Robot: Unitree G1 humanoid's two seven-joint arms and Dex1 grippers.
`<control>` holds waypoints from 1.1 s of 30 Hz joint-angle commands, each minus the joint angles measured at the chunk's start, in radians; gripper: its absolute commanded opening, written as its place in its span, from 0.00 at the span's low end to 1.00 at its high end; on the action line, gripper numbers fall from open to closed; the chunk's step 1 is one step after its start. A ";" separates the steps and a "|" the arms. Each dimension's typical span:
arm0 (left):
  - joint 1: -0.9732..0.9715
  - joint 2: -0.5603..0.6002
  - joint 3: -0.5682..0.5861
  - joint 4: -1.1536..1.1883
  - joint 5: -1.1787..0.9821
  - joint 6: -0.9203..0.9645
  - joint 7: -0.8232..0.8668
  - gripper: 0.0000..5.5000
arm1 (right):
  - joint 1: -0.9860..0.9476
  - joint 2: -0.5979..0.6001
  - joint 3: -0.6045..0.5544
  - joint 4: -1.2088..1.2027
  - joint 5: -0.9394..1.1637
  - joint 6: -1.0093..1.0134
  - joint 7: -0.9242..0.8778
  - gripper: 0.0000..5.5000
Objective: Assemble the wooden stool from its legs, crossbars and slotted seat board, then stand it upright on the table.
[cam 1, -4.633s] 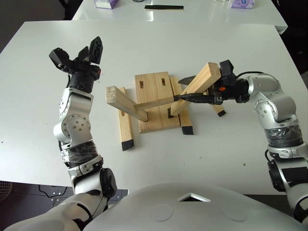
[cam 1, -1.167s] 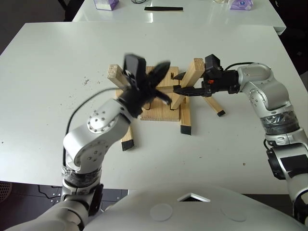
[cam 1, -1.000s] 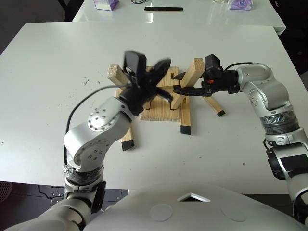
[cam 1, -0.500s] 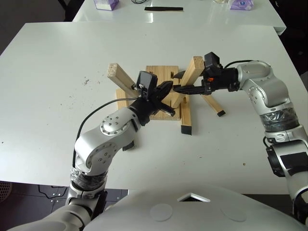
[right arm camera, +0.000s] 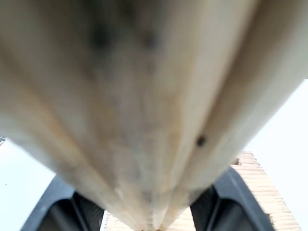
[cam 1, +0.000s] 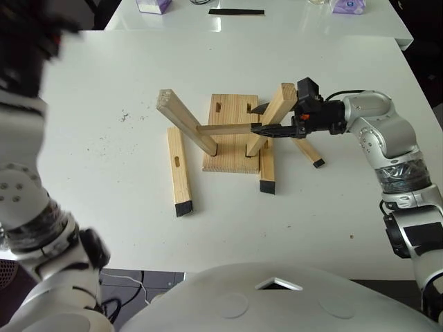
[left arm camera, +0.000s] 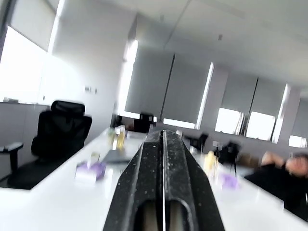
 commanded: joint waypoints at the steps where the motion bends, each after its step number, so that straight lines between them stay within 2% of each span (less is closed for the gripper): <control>1: 0.151 -0.100 -0.398 -0.176 -0.010 0.034 -0.221 0.00 | 0.040 -0.038 0.089 0.014 -0.094 0.064 0.038 0.36; 3: 0.155 -0.176 -0.548 -0.287 -0.046 0.032 -0.245 0.00 | 0.027 -0.030 0.111 0.013 -0.097 0.065 0.061 0.36; 5: 0.172 -0.214 -0.574 -0.316 -0.049 0.010 -0.238 0.00 | 0.019 -0.026 0.127 0.011 -0.101 0.066 0.078 0.36; 10: 0.198 -0.169 -0.414 -0.256 -0.035 -0.048 -0.273 0.00 | 0.018 -0.017 0.146 0.045 -0.114 0.051 0.094 0.36; 13: 0.157 -0.163 -0.315 -0.203 -0.062 -0.070 -0.220 0.00 | 0.029 -0.005 0.145 0.038 -0.107 0.060 0.080 0.36; 18: 0.127 -0.127 -0.245 -0.095 0.021 -0.060 -0.182 0.00 | 0.030 0.037 0.119 0.080 -0.117 0.025 0.004 0.36; 19: 0.130 -0.124 -0.243 -0.084 0.030 -0.060 -0.187 0.00 | 0.024 0.043 0.104 0.096 -0.117 0.011 -0.008 0.43; 24: 0.248 -0.152 -0.276 -0.049 0.165 -0.115 -0.199 0.00 | -0.002 0.066 0.035 0.112 -0.107 -0.006 -0.020 0.55; 28: 0.226 -0.163 -0.237 0.057 0.239 -0.176 -0.214 0.00 | 0.076 0.034 -0.045 -0.014 -0.069 0.044 -0.069 0.65; 33: 0.239 -0.174 -0.156 0.140 0.314 -0.237 -0.194 0.00 | 0.216 -0.023 -0.148 -0.184 -0.019 0.131 -0.127 0.65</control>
